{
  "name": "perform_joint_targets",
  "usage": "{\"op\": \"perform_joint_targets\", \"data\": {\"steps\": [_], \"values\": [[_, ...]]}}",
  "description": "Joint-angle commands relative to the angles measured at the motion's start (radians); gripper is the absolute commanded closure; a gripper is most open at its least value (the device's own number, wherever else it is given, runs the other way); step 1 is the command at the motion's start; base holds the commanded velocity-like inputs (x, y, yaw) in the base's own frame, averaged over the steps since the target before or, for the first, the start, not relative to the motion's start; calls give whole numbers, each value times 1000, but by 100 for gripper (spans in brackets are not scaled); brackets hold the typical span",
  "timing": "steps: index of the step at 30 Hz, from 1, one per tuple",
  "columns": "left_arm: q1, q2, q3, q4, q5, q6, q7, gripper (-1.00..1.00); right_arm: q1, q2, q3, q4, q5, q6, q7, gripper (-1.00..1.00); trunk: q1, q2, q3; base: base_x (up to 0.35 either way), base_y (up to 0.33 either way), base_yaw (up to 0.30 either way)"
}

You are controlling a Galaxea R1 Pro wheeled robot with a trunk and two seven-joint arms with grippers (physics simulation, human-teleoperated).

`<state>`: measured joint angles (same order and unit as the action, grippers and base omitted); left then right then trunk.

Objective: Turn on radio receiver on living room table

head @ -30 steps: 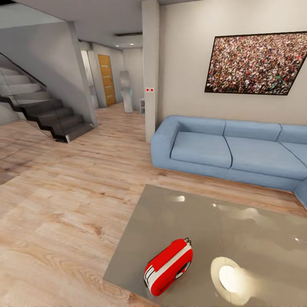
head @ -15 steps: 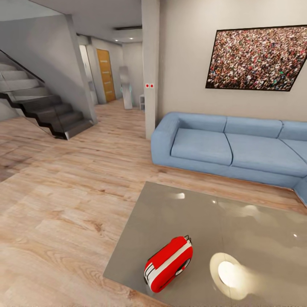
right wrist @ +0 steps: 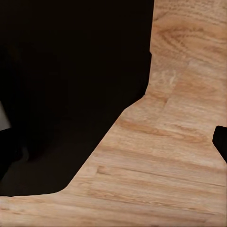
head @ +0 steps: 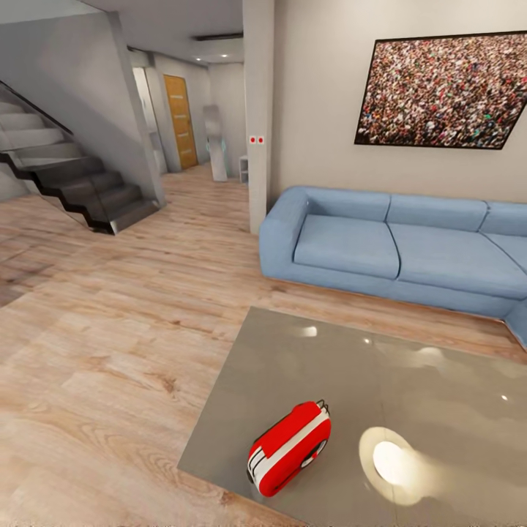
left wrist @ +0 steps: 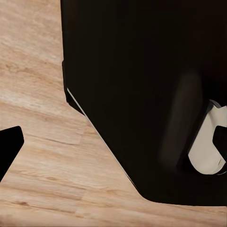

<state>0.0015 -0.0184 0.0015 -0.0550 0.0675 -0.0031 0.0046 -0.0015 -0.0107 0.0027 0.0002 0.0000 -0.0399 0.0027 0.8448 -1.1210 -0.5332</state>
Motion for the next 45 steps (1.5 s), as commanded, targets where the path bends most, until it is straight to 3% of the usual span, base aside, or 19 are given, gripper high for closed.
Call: {"op": "perform_joint_targets", "data": {"steps": [1,45], "values": [[0,0,0,0,0,0,0,-100,0,0,0,0,0,0,0,-100,0,0,-2,0,0,0],[0,0,-2,0,0,0,0,-100,0,0,0,0,0,0,0,-100,0,0,-72,0,0,0]]}}
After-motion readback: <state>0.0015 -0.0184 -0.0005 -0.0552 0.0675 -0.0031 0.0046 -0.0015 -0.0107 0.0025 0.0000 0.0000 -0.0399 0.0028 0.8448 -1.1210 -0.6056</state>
